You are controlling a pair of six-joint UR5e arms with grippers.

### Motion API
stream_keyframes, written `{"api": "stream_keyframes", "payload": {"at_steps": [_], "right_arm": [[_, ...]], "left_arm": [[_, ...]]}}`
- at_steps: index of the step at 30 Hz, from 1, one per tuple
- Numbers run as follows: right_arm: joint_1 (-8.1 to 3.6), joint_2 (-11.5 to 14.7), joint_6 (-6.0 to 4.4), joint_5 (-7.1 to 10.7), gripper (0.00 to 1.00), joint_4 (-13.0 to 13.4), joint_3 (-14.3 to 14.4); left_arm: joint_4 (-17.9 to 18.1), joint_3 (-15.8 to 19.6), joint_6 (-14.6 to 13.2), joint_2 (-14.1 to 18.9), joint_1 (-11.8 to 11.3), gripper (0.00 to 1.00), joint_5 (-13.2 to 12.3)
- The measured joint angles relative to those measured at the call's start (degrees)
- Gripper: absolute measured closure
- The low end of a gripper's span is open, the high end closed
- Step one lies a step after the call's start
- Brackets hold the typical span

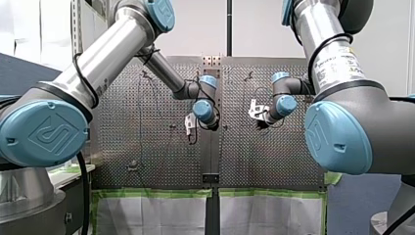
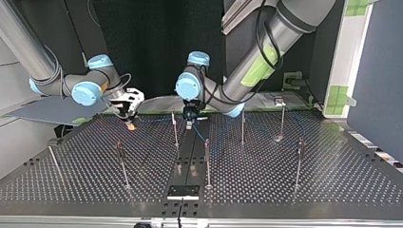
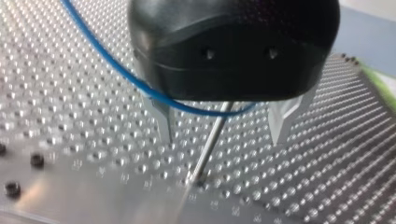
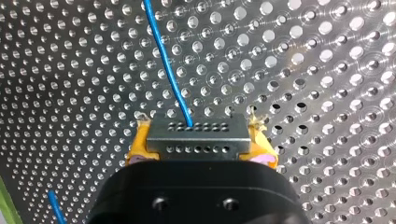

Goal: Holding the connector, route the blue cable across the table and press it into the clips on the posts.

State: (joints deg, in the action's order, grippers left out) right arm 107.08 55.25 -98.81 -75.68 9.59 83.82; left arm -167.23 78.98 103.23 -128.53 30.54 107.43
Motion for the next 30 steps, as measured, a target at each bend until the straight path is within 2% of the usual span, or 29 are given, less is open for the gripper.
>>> {"api": "stream_keyframes", "payload": {"at_steps": [8,13,19,23,30], "right_arm": [[0.01,0.0,-0.14,0.24,1.00,0.0,0.0],[0.00,0.0,-0.26,0.28,1.00,0.0,0.0],[-0.20,0.0,-0.34,0.55,1.00,-0.1,0.0],[-0.57,0.0,-0.59,0.60,1.00,-0.3,0.0],[-1.58,0.0,-0.86,0.61,1.00,-1.4,0.0]], "left_arm": [[-1.4,4.2,-0.9,4.0,1.6,0.00,0.3],[-1.3,5.5,-1.6,4.7,2.7,0.00,0.1],[-0.9,5.7,-1.8,4.7,4.4,0.00,-1.6],[0.7,5.6,-0.6,4.6,6.1,0.00,-3.0],[2.8,3.3,2.0,2.7,8.8,0.00,-1.2]]}}
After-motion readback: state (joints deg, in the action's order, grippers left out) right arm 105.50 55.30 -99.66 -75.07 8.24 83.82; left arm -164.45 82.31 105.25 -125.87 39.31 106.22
